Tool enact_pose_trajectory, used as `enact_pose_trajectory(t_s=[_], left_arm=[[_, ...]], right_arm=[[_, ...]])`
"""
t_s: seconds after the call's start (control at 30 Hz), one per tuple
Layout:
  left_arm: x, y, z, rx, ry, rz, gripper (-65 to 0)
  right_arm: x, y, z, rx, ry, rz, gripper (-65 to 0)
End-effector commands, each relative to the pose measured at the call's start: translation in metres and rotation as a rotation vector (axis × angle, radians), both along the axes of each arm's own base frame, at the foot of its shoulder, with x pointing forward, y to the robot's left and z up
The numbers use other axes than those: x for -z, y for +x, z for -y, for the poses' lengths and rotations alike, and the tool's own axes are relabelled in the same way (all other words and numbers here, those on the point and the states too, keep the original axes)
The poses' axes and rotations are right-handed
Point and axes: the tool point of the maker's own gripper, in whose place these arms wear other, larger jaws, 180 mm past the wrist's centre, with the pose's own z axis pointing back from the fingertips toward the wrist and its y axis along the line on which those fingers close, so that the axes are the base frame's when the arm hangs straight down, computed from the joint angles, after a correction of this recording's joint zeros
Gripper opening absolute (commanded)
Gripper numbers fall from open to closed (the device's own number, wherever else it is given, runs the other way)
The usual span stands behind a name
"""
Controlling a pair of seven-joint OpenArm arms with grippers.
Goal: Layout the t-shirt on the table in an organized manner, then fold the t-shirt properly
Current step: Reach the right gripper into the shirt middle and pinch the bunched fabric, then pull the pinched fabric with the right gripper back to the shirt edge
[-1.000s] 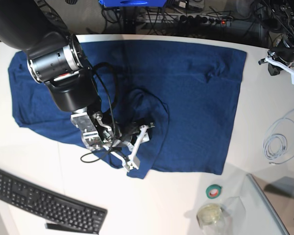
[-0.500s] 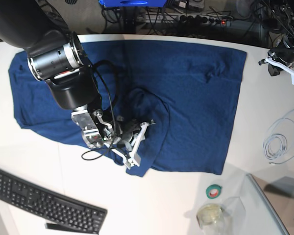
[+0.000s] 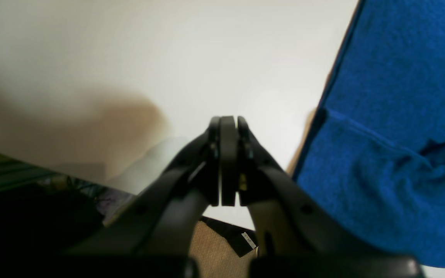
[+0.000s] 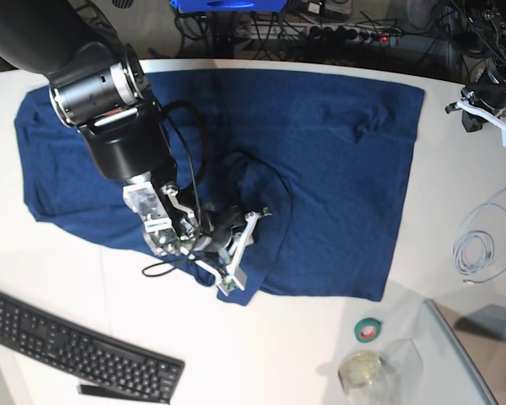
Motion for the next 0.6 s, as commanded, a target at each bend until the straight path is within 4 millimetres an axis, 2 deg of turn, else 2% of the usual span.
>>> enact_pose_trajectory(t_s=[0.0, 0.07, 0.33, 0.43, 0.5, 0.57], left_arm=[[-0.013, 0.008, -0.008, 0.004, 0.023, 0.041, -65.0], [-0.013, 0.008, -0.008, 0.004, 0.023, 0.041, -65.0], [-0.013, 0.008, -0.008, 0.004, 0.023, 0.041, -65.0], [-0.012, 0.008, -0.008, 0.003, 0.024, 0.04, -65.0], [-0.012, 0.008, -0.008, 0.003, 0.024, 0.04, -65.0], [-0.012, 0.008, -0.008, 0.003, 0.024, 0.04, -65.0]], right_arm=[[-0.022, 0.021, -0.007, 0.005, 0.029, 0.063, -59.9], [-0.021, 0.022, -0.005, 0.021, 0.021, 0.063, -64.8], [-0.022, 0.026, -0.001, 0.051, 0.006, 0.073, -65.0], [-0.031, 0.026, -0.005, 0.04, 0.014, 0.091, -65.0], [-0.044, 0.027, -0.008, 0.024, 0.014, 0.112, -65.0], [-0.058, 0.019, -0.021, -0.038, 0.012, 0.142, -65.0]])
